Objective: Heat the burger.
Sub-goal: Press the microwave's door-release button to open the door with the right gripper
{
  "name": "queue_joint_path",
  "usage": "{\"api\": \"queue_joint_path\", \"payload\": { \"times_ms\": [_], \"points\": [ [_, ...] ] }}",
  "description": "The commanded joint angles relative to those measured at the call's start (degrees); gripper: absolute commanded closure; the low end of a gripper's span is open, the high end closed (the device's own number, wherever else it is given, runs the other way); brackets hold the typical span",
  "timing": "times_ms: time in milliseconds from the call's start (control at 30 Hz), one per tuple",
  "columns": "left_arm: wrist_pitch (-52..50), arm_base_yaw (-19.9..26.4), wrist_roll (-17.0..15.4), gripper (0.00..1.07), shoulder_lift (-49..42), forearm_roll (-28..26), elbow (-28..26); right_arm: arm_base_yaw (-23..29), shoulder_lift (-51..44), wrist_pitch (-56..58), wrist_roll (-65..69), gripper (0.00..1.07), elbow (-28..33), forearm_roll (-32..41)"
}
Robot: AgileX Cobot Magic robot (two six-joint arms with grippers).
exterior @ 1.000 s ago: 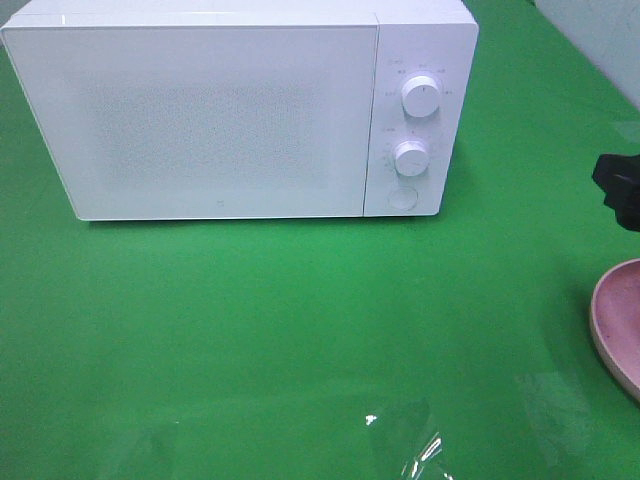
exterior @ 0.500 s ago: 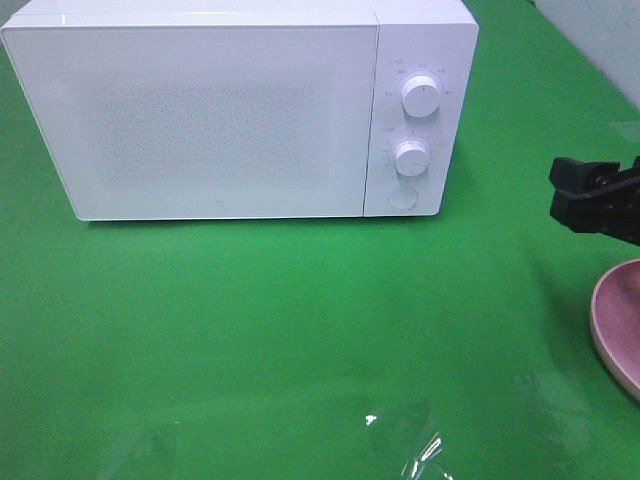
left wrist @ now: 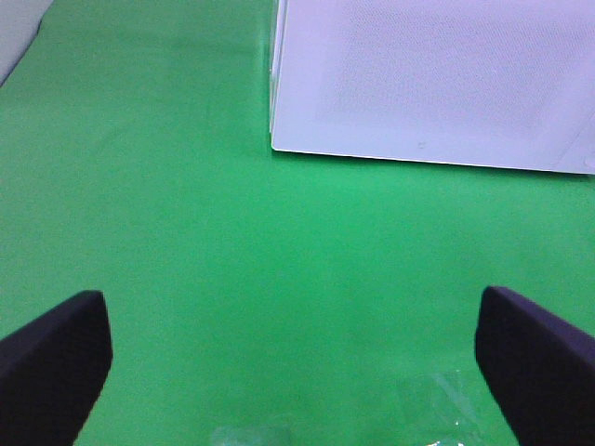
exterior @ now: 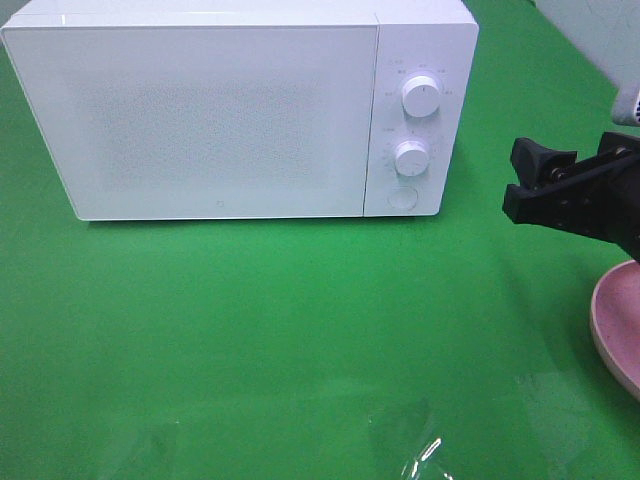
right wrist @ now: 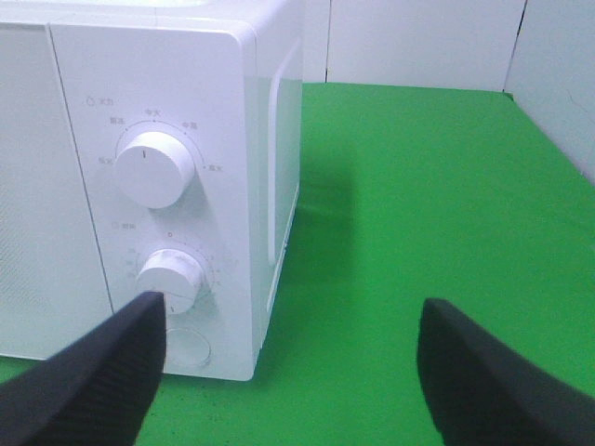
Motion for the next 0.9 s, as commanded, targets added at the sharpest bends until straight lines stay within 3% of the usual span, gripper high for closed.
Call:
{"api": "queue_joint_path", "payload": {
  "times_ms": [33,200,367,433,900],
  "points": [
    [-0.1,0.1,-0.1,0.08,-1.2,0.0,0.0,3.7,-0.2,-3.6,-3.7,0.35,-0.2,6.9],
    [-0.1,0.1,-0.1,0.08,-1.2,0.0,0.0,9.7,-0.2,-6.6,-7.3,0.35,-0.2,15.9],
    [-0.1,0.1,-0.1,0.08,-1.2,0.0,0.0,11.9,0.9,-7.2,-8.1,0.35,-0.6,18.3],
    [-0.1,0.1,-0.1,0.08,-1.2,0.0,0.0,14.1,5.4,-7.4,-8.3,0.35,-2.2,20.1],
    [-0.1,0.1,-0.1,0.08,-1.2,0.0,0.0,16.3,19.6,-7.3,-6.9,0.35,-10.4,20.2]
  ]
}}
